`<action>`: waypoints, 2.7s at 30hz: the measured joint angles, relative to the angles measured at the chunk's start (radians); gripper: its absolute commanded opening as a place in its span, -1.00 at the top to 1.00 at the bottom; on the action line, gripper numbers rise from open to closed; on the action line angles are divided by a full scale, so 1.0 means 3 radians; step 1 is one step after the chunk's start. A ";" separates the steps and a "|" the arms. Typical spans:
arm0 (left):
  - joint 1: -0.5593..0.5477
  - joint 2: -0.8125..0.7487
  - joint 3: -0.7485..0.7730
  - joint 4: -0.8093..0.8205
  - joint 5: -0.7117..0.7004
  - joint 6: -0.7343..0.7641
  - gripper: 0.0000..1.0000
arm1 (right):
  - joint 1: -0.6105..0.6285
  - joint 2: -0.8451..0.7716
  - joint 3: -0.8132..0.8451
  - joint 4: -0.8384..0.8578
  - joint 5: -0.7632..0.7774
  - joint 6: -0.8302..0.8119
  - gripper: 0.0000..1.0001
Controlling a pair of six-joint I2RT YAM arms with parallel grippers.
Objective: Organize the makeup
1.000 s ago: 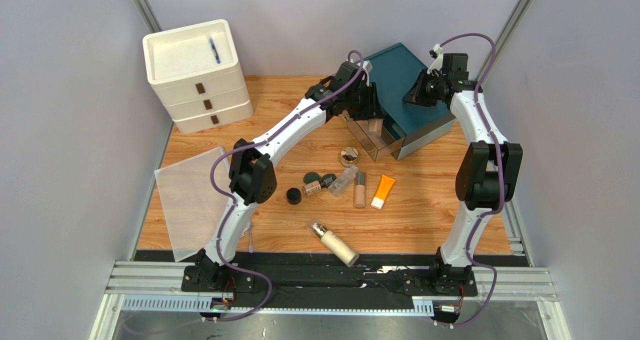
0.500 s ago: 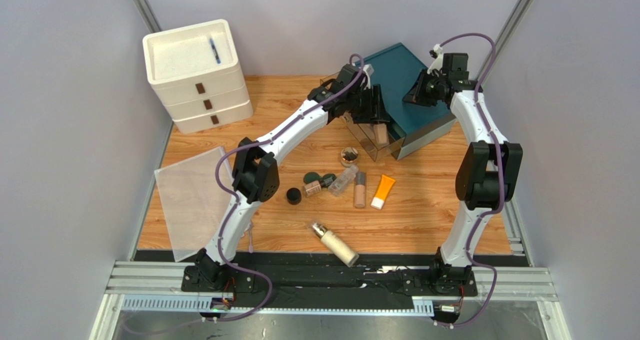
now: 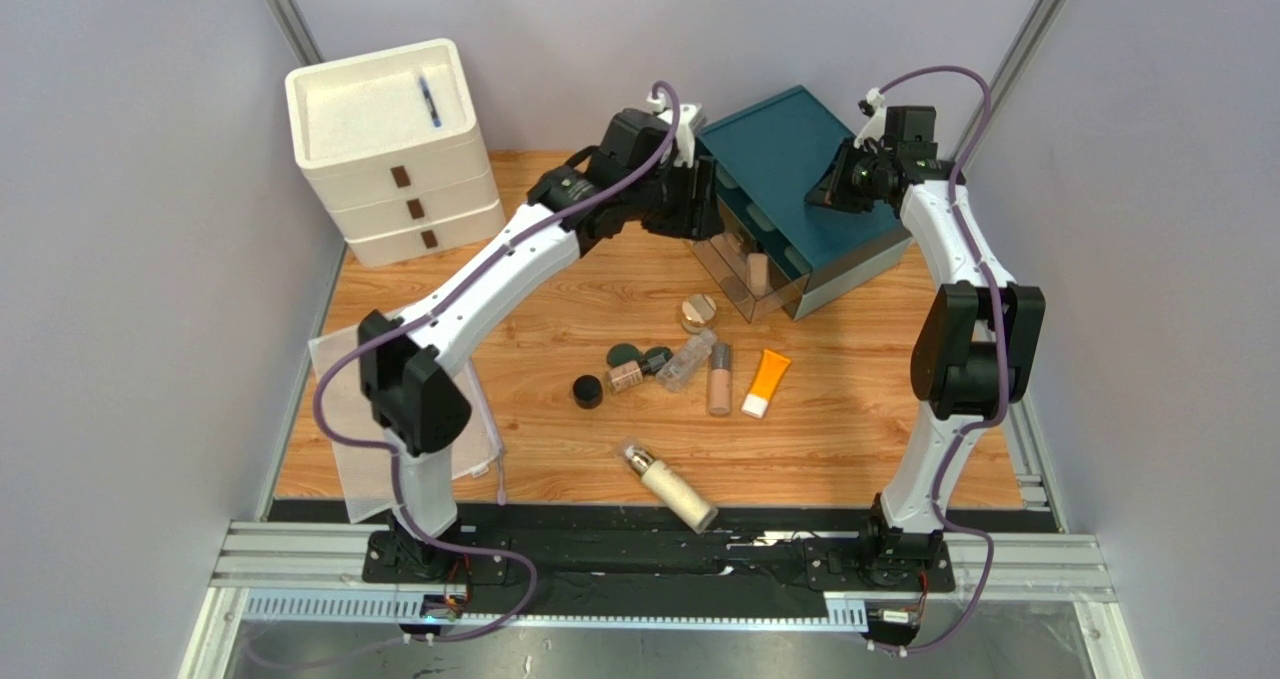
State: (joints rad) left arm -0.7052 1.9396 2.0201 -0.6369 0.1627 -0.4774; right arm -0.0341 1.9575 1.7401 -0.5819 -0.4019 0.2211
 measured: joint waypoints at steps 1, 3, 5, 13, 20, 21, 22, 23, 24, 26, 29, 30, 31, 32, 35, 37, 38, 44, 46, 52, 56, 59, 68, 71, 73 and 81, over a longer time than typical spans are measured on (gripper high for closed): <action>0.0000 -0.0117 -0.0113 -0.0025 -0.0051 0.0064 -0.24 | 0.0000 0.0000 0.0000 0.0001 0.0000 0.0000 0.96; 0.0000 -0.0341 -0.0409 -0.0027 -0.0193 0.0224 -0.24 | 0.0000 0.0001 0.0000 0.0000 0.0000 -0.0001 0.96; 0.0000 -0.0444 -0.0661 -0.0053 -0.0323 0.0374 -0.24 | 0.0000 0.0001 0.0000 0.0000 0.0000 -0.0003 0.96; 0.0001 -0.0198 -0.1298 -0.0369 -0.0610 0.0758 -0.25 | 0.0000 0.0003 0.0000 0.0000 0.0000 -0.0003 0.96; -0.0008 -0.0037 -0.1567 -0.0510 -0.0609 0.0927 -0.23 | 0.0000 0.0006 0.0000 0.0000 0.0000 -0.0003 0.96; -0.0008 -0.0037 -0.1602 -0.0514 -0.0608 0.0945 -0.23 | 0.0000 0.0006 0.0000 0.0000 0.0000 -0.0003 0.96; -0.0013 -0.0037 -0.1635 -0.0507 -0.0607 0.0956 -0.23 | 0.0000 0.0006 0.0000 0.0000 0.0000 -0.0003 0.96; -0.0018 -0.0037 -0.1659 -0.0506 -0.0607 0.0964 -0.23 | 0.0000 0.0006 0.0001 0.0000 -0.0001 -0.0003 0.96; -0.0029 -0.0037 -0.1701 -0.0500 -0.0605 0.0979 -0.23 | 0.0000 0.0009 0.0003 -0.0001 -0.0001 -0.0003 0.96; -0.0052 -0.0037 -0.1779 -0.0484 -0.0593 0.0994 -0.22 | 0.0000 0.0009 0.0004 -0.0003 -0.0001 -0.0003 0.97; -0.0095 -0.0037 -0.1924 -0.0468 -0.0543 0.1012 -0.22 | 0.0000 0.0009 0.0004 -0.0003 -0.0001 -0.0004 0.96; -0.0112 -0.0037 -0.1979 -0.0460 -0.0533 0.1016 -0.21 | 0.0000 0.0009 0.0004 -0.0004 0.0000 -0.0005 0.96; -0.0118 -0.0037 -0.2014 -0.0454 -0.0521 0.1017 -0.21 | 0.0000 0.0009 0.0004 -0.0004 0.0000 -0.0005 0.96; -0.0125 -0.0037 -0.2052 -0.0453 -0.0509 0.1017 -0.20 | 0.0000 0.0009 0.0004 -0.0004 0.0000 -0.0005 0.96; -0.0141 -0.0037 -0.2107 -0.0443 -0.0477 0.1019 -0.15 | 0.0000 0.0009 0.0004 -0.0004 0.0000 -0.0005 0.96; -0.0158 -0.0036 -0.2115 -0.0427 -0.0464 0.1020 -0.12 | 0.0000 0.0009 0.0004 -0.0004 0.0000 -0.0005 0.96; -0.0160 -0.0033 -0.2115 -0.0418 -0.0459 0.1020 -0.10 | 0.0000 0.0009 0.0004 -0.0004 0.0000 -0.0005 0.96; -0.0224 0.0108 -0.2112 -0.0338 -0.0456 0.1021 0.27 | 0.0000 0.0009 0.0004 -0.0004 0.0000 -0.0008 0.96; -0.0252 0.0120 -0.2099 -0.0338 -0.0458 0.1022 0.66 | 0.0000 0.0009 0.0004 -0.0004 -0.0001 -0.0014 0.96; -0.0326 0.0123 -0.2092 -0.0326 -0.0483 0.1013 1.00 | 0.0000 0.0013 0.0008 -0.0006 -0.0004 -0.0015 0.96; -0.0347 0.0034 -0.2148 -0.0322 -0.0607 0.0968 1.00 | 0.0000 0.0015 0.0014 -0.0014 -0.0004 -0.0015 0.96; -0.0346 -0.0156 -0.2140 -0.0373 -0.0726 0.0902 1.00 | 0.0000 0.0018 0.0018 -0.0017 -0.0004 -0.0015 0.96; -0.0225 -0.0434 -0.0930 -0.0436 -0.0627 0.0567 1.00 | 0.0000 0.0020 0.0008 -0.0010 -0.0005 -0.0015 0.96; -0.0150 -0.0392 -0.0511 -0.0338 -0.0430 0.0345 1.00 | 0.0000 0.0009 -0.0018 0.0015 -0.0005 -0.0015 0.96; -0.0098 -0.0281 -0.0237 -0.0276 -0.0309 0.0164 1.00 | 0.0000 0.0004 -0.0029 0.0029 -0.0005 -0.0015 0.96; 0.0170 0.0463 0.0366 0.0146 0.0158 -0.0600 1.00 | 0.0000 -0.0011 -0.0048 0.0048 -0.0004 -0.0015 0.96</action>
State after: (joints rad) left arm -0.6540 2.0785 2.1300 -0.5930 0.2100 -0.6575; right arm -0.0341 1.9541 1.7256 -0.5674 -0.4030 0.2165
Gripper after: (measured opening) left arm 0.452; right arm 0.016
